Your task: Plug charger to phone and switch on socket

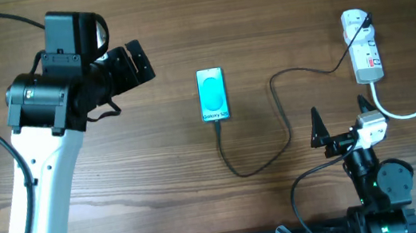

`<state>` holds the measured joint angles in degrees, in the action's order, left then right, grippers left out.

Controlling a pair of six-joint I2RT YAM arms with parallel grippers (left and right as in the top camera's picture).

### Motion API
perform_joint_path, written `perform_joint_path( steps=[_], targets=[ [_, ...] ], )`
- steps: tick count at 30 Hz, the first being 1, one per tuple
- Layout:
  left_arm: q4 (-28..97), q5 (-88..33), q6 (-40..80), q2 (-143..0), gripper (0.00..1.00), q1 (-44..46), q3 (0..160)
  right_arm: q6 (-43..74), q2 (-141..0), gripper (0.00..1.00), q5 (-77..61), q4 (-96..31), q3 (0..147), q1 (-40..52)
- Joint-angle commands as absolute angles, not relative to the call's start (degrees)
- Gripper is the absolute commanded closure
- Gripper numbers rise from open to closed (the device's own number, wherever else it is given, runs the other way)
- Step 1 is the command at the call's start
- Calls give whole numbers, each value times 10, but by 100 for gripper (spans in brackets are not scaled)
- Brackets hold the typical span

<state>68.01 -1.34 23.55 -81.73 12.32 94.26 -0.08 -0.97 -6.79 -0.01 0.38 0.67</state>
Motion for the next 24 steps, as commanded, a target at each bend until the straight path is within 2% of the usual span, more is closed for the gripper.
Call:
perform_joint_path(
  steps=[1, 4, 9, 12, 17, 20, 24],
  targets=[
    [692, -8, 245, -812, 0, 122, 945, 4, -2, 0, -58, 2, 3, 9],
    [713, -8, 244, -806, 0, 123, 936, 4, -2, 0, -58, 2, 3, 9],
    [676, 1, 243, -750, 0, 123, 841, 4, -2, 0, -58, 2, 3, 9],
    [708, 1, 243, -697, 0, 123, 787, 4, -2, 0, -58, 2, 3, 9],
    [684, 7, 213, -602, 0, 120, 716, 4, -2, 0, -58, 2, 3, 9],
    [586, -9, 134, -539, 0, 120, 626, 4, -2, 0, -58, 2, 3, 9],
    [397, -72, 44, -442, 0, 120, 475, 4, -2, 0, -58, 2, 3, 9]
  ],
)
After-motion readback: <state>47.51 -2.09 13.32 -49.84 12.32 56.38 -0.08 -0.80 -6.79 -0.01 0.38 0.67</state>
